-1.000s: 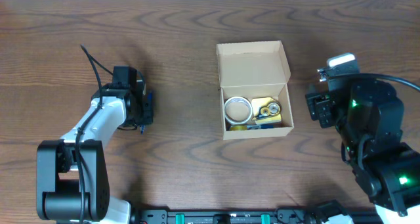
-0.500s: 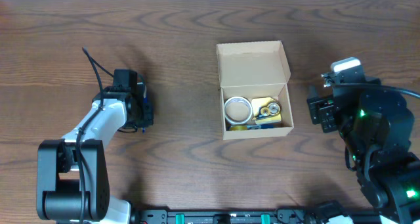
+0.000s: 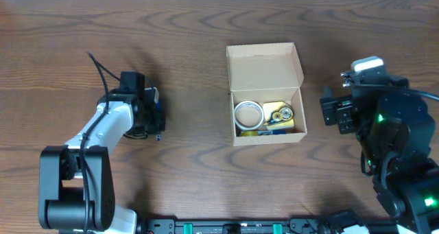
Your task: Pack container
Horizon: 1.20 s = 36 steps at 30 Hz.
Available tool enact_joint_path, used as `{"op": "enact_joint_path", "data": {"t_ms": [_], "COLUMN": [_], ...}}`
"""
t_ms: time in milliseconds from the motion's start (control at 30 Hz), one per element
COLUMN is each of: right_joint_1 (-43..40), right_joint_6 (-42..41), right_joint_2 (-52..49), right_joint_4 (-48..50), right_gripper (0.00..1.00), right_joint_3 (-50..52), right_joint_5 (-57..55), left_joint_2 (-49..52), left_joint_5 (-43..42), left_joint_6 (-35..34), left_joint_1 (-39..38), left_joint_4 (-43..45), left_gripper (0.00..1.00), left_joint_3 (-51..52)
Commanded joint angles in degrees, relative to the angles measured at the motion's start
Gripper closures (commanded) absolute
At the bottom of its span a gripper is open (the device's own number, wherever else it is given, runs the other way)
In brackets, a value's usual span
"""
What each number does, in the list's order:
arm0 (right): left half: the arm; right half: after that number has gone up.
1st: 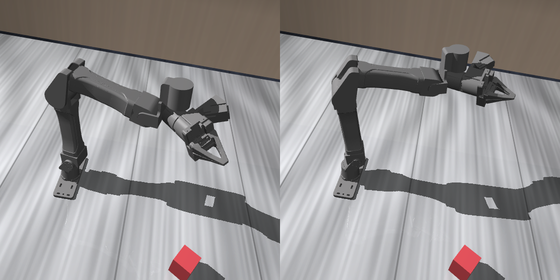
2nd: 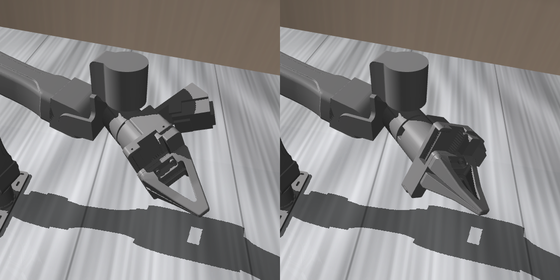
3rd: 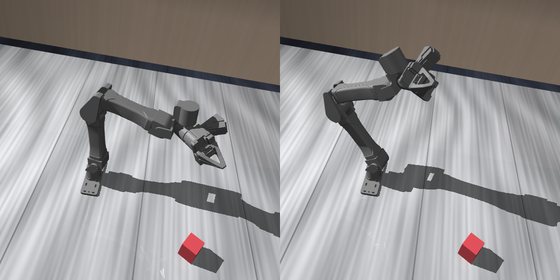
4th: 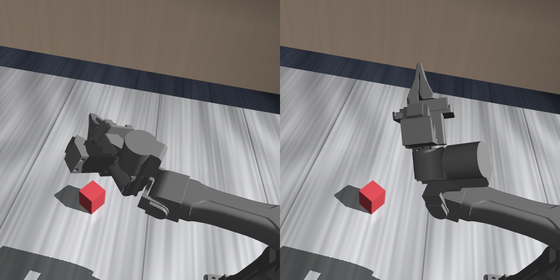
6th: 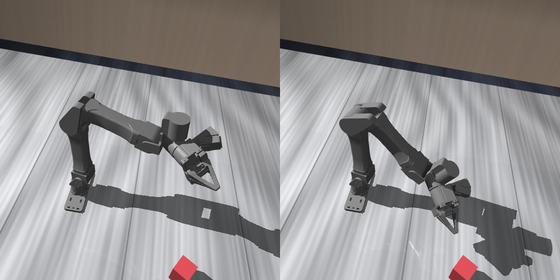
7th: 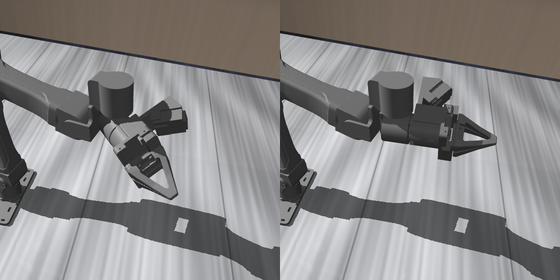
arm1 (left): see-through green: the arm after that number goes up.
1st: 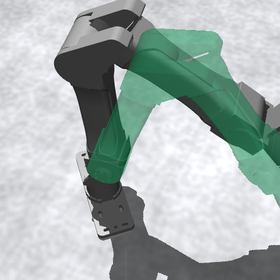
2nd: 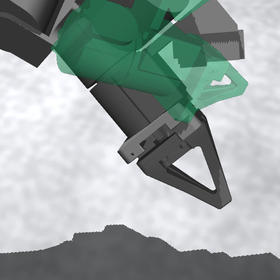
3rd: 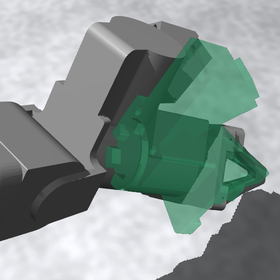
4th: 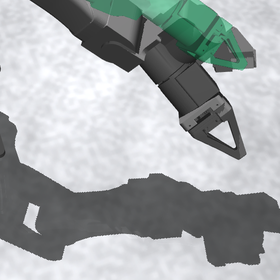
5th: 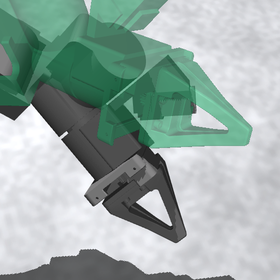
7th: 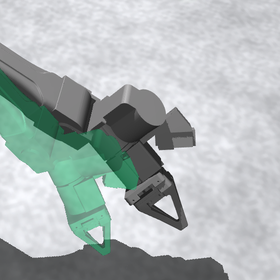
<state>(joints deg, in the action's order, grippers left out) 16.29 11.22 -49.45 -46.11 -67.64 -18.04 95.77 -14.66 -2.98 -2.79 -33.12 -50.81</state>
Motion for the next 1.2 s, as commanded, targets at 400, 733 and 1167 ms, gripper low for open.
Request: {"op": "enact_joint_path", "data": {"t_ms": [400,733,1167], "right_joint_1": [-11.6,-20.8,-20.8], "right_joint_6": [-0.2,-1.4,-2.0], "right_joint_2": [-6.6,-16.8,-18.1], "right_joint_4": [2.4,2.9,3.5], "right_gripper": [0.01,0.01,0.01], "right_joint_3": [0.1,0.1,0.1], "right_joint_5": [-5.2,9.8,12.3], "left_joint_2": [-0.4,-0.4,3.1], "left_joint_5": [3.2,3.1,3.2], "left_joint_6": [2.9,9.0,11.1], "left_joint_1": [-12.9,-26.9,-34.1], "left_joint_4": [-19.0,-22.5,-20.8], "left_gripper": [0.88,0.84,0.84], "left_joint_3": [-28.2,-40.2,-41.0]}}
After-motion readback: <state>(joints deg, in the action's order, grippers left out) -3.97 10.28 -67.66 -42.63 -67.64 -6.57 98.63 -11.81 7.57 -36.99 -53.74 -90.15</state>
